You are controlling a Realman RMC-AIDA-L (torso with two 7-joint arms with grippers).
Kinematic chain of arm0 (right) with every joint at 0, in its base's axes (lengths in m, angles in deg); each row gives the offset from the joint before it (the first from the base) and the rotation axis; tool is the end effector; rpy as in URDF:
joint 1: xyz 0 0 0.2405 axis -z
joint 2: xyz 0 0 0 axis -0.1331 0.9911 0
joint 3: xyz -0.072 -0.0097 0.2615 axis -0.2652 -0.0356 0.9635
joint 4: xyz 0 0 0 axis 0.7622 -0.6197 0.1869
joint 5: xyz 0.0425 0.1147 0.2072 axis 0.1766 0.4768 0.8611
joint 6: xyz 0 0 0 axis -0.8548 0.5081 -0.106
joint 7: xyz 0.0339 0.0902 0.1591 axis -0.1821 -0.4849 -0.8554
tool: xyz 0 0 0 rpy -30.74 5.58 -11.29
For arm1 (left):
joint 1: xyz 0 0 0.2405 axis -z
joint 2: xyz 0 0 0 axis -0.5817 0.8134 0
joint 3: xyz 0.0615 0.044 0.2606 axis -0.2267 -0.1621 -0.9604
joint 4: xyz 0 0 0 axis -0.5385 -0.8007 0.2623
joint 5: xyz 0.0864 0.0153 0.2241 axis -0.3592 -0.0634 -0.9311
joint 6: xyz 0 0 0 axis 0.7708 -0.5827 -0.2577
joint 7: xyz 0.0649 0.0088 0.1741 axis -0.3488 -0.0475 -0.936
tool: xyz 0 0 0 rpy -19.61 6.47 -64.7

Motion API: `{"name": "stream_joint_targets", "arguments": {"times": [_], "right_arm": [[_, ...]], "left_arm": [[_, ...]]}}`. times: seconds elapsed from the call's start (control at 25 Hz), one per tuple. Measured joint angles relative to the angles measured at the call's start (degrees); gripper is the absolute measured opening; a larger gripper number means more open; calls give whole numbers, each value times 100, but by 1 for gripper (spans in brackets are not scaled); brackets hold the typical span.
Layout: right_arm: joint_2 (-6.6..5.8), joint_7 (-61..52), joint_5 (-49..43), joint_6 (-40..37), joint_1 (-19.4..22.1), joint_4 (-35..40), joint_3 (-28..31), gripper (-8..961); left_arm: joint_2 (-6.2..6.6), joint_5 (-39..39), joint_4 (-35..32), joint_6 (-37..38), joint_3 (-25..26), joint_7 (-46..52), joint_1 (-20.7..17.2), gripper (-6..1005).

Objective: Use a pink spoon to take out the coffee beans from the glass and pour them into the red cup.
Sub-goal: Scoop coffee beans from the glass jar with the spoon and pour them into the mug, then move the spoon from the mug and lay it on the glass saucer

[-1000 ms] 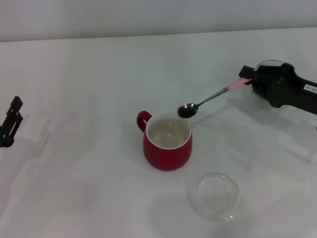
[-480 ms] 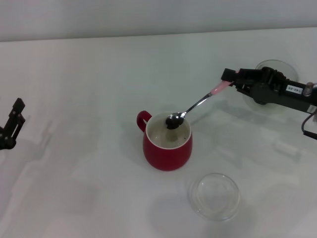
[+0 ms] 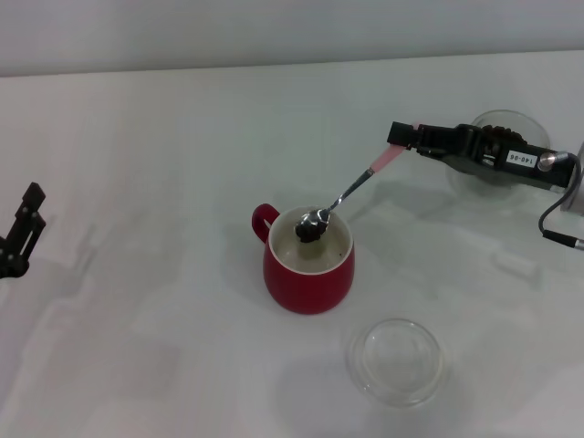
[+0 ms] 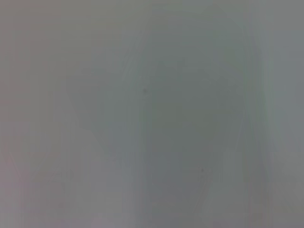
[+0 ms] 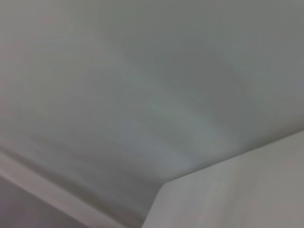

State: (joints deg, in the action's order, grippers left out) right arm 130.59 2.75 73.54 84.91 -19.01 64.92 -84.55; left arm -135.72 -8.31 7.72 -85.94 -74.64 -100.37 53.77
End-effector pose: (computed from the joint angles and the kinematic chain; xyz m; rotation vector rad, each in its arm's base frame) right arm 0.3065 0.3740 -0.0240 -2.2148 1.5983 1.1554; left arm -0.3649 0.3102 -0.0512 -1.8518 -0.4142 -0.7939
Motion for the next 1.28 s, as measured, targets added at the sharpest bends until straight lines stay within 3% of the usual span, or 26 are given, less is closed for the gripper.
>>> {"name": "stream_joint_targets", "arguments": {"times": [0.64,0.92,1.28], "right_arm": [[6,1689,-34,498,-56,103,-89,209],[-41,1349,25,527,-76,103,59,210],[-208,741,148,1008,76,475,134,212]], "left_arm": [[10,-9,59,-9,1,0,45,546],[10,-6,59,-5,1,0,50,547],[19,17,37,49,25,0,82,547]]}}
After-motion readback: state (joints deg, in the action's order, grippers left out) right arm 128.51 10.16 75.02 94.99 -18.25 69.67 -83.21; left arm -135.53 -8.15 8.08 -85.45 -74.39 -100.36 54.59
